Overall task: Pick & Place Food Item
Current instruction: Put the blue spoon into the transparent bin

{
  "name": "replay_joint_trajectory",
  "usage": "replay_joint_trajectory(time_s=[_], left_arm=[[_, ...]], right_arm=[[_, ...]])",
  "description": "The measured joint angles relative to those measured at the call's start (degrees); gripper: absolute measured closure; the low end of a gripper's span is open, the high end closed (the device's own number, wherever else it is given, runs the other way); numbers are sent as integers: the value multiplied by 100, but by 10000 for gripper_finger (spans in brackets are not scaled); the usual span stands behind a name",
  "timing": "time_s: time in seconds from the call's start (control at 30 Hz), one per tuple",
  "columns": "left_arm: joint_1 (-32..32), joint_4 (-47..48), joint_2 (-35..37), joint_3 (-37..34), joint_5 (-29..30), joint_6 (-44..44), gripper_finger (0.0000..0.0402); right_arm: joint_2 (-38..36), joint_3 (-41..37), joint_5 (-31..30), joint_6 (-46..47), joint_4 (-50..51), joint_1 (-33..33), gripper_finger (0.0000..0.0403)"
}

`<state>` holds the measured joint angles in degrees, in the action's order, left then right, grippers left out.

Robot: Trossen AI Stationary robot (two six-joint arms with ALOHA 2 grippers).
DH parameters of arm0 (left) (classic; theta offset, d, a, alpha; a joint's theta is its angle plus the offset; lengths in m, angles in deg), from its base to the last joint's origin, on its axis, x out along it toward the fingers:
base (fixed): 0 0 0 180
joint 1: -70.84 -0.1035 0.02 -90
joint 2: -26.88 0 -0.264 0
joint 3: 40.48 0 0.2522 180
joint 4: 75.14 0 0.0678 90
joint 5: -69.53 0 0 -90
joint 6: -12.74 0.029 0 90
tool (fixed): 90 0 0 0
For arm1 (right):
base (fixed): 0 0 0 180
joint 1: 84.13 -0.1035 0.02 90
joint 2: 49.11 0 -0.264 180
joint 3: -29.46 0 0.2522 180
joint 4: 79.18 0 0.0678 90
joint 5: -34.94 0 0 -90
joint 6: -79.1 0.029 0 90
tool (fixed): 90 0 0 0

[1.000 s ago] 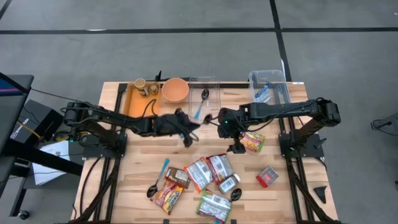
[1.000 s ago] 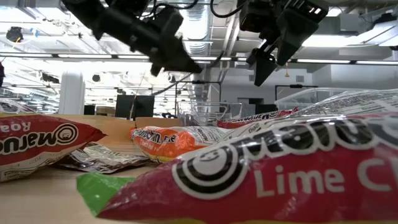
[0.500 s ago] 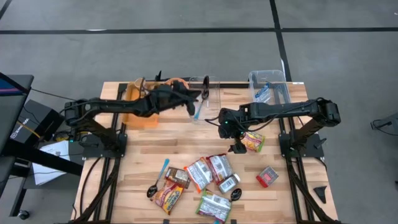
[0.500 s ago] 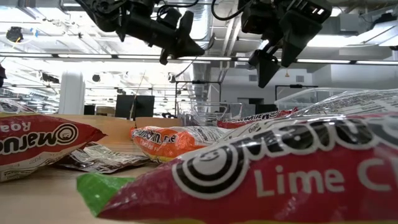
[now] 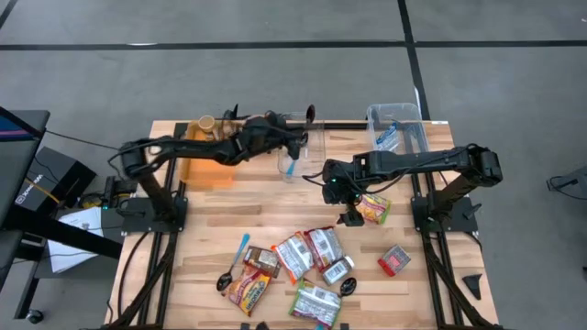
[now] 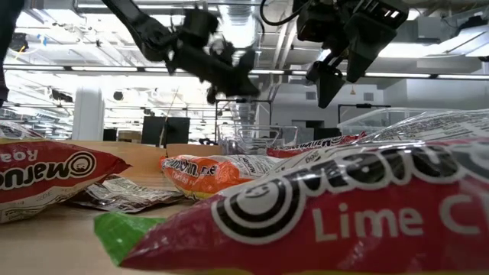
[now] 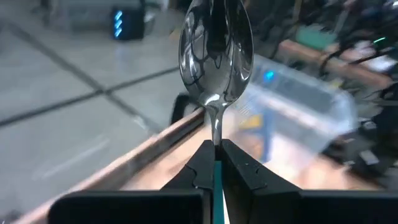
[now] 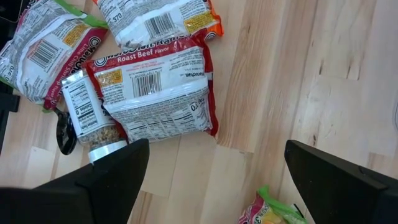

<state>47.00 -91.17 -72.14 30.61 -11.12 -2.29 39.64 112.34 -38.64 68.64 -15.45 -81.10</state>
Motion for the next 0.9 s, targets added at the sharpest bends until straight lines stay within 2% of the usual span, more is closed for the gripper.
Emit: replay_joint_trajectory(time_s=[0.3,0.7,0.9], left_arm=[[-301,261,-1093,615,-104,-365,398],[-161,548,-1172,601,-130,-354,397],[-97,567,-1170,361,-85,-436,396]], right_arm=[[0,0,0,-4,37,0,33],[2,0,0,-17,21,0,33],[2,0,0,-8,17,0,33]])
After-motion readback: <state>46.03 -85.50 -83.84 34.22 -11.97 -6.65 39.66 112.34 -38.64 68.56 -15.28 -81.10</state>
